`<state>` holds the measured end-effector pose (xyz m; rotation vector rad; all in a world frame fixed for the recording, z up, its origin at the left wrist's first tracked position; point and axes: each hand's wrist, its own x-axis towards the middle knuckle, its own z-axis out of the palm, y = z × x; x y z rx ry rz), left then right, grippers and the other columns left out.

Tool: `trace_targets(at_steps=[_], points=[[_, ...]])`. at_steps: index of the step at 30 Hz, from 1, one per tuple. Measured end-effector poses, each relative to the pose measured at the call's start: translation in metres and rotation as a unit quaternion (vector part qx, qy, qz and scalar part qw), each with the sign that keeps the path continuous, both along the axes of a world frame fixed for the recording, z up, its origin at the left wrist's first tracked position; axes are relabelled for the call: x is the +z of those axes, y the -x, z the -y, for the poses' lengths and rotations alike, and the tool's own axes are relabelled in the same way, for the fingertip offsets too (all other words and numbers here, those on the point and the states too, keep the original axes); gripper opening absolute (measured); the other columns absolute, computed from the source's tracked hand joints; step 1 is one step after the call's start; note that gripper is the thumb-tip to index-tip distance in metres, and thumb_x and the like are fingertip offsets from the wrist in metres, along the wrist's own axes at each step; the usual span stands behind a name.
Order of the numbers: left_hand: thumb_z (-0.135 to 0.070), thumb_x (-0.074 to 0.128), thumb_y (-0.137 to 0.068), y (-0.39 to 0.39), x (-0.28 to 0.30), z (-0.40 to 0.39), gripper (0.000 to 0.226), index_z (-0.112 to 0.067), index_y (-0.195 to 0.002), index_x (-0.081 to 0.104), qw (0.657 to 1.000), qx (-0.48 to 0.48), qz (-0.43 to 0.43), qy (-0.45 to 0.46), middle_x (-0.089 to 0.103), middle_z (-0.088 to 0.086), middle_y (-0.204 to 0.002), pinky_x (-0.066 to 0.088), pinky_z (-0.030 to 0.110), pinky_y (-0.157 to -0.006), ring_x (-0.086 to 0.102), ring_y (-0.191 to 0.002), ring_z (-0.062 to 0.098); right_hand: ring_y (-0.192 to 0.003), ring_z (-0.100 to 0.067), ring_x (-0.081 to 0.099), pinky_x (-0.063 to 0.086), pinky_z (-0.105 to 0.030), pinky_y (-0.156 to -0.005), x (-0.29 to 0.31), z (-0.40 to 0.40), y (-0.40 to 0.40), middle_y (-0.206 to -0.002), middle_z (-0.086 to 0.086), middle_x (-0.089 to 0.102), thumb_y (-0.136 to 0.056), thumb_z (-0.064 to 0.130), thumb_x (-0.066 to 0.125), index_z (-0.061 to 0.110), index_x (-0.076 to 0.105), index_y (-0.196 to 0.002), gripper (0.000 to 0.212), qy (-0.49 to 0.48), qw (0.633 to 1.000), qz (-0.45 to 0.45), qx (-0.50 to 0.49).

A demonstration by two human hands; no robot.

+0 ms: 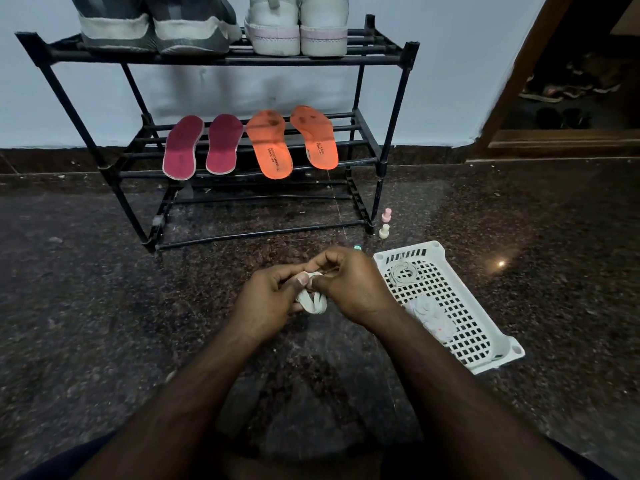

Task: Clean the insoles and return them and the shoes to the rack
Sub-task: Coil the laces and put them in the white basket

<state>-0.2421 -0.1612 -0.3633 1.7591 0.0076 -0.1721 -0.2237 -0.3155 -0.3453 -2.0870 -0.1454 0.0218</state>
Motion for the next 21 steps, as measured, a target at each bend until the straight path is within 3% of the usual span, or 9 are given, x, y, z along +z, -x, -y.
trace_targets(at_steps=[7, 11, 14, 18, 21], points=[[-0.004, 0.064, -0.094, -0.002, 0.001, -0.001, 0.020, -0.020, -0.096, 0.076, 0.999, 0.014, -0.012, 0.043, 0.078, 0.004, -0.091, 0.062, 0.027, -0.070, 0.075, -0.083, 0.015, -0.075, -0.008, 0.068, 0.059, -0.039, -0.077, 0.000, 0.003, -0.002, -0.081, 0.008, 0.071, -0.076, 0.007, 0.078, 0.021, 0.072, -0.082, 0.016, -0.019, 1.000, -0.013, -0.009], [-0.003, 0.064, -0.094, -0.004, 0.001, 0.001, 0.019, -0.017, -0.093, 0.076, 0.998, 0.053, -0.009, 0.036, 0.078, 0.000, -0.082, 0.059, 0.021, -0.059, 0.074, -0.073, 0.014, -0.077, -0.019, 0.071, 0.060, -0.042, -0.077, -0.005, 0.005, -0.003, -0.084, 0.000, 0.073, -0.075, 0.006, 0.079, 0.019, 0.071, -0.086, 0.019, -0.096, 0.995, -0.039, -0.018], [-0.004, 0.062, -0.096, -0.005, 0.000, 0.000, 0.020, -0.019, -0.091, 0.074, 0.994, 0.089, -0.017, 0.056, 0.077, 0.005, -0.080, 0.056, 0.019, -0.054, 0.072, -0.071, 0.015, -0.073, -0.011, 0.068, 0.060, -0.037, -0.076, -0.005, 0.006, -0.001, -0.087, -0.002, 0.072, -0.075, 0.003, 0.080, 0.014, 0.072, -0.095, 0.025, -0.142, 0.988, -0.053, 0.006], [-0.005, 0.062, -0.096, -0.005, 0.001, -0.002, 0.013, -0.010, -0.098, 0.074, 0.989, 0.117, -0.032, 0.085, 0.077, 0.009, -0.083, 0.050, 0.015, -0.049, 0.070, -0.064, 0.008, -0.082, -0.019, 0.072, 0.059, -0.045, -0.081, -0.010, 0.003, -0.002, -0.090, -0.001, 0.074, -0.080, 0.006, 0.077, 0.013, 0.073, -0.098, 0.020, -0.122, 0.992, -0.032, -0.005], [-0.005, 0.062, -0.096, -0.004, 0.002, -0.002, 0.013, -0.010, -0.098, 0.074, 0.989, 0.119, -0.023, 0.084, 0.076, 0.008, -0.081, 0.048, 0.014, -0.048, 0.069, -0.061, 0.004, -0.087, -0.005, 0.069, 0.058, -0.033, -0.086, -0.010, -0.001, 0.001, -0.099, 0.008, 0.073, -0.082, 0.023, 0.077, 0.018, 0.071, -0.112, 0.031, -0.066, 0.998, -0.015, -0.003]])
